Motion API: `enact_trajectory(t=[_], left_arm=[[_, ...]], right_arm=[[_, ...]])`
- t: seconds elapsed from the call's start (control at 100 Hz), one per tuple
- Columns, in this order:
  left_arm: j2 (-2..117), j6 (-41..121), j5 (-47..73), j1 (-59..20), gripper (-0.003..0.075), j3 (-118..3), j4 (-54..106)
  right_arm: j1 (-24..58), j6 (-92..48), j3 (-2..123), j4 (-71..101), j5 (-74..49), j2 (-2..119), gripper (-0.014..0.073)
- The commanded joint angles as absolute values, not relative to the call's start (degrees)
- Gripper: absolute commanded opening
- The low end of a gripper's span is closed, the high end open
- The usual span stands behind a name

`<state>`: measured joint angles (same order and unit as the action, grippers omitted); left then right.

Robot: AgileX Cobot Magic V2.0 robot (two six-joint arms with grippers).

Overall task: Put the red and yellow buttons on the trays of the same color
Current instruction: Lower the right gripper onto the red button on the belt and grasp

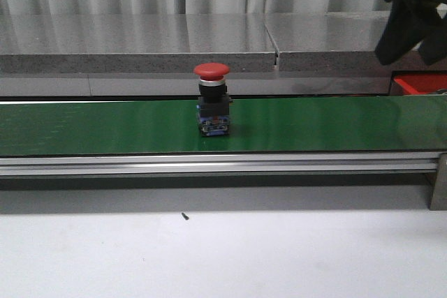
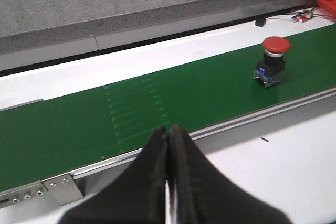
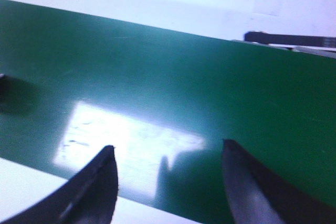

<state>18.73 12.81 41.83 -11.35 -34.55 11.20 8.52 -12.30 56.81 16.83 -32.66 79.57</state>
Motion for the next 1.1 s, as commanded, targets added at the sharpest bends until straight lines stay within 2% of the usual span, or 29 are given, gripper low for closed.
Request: enact_trajectory(t=[0.0, 0.23, 0.53, 0.87, 1.09], left_arm=[[19.15, 12.42, 37.67, -11.78, -0.0019, -35.86, 11.74], [19.15, 12.42, 37.67, -11.78, -0.0019, -35.86, 11.74], [19.15, 12.42, 37.67, -11.78, -0.0019, -35.86, 11.74], [19.15, 12.42, 37.67, -11.78, -0.0019, -35.86, 11.74], [19.15, 12.42, 37.67, -11.78, -0.0019, -35.86, 11.74]], right_arm=[[10.44, -13.92, 60.91, 17.39, -34.1, 78.36, 0.0444], [14.95, -17.09, 66.98, 17.44, -42.81, 82.3, 0.0526], [21.12, -20.82, 73.06, 17.44, -50.7, 89.83, 0.0526], [26.05, -24.2, 82.81, 17.45, -50.8, 99.19, 0.0526], [26.57, -24.2, 86.71, 19.57, -45.34, 103.41, 0.0522]])
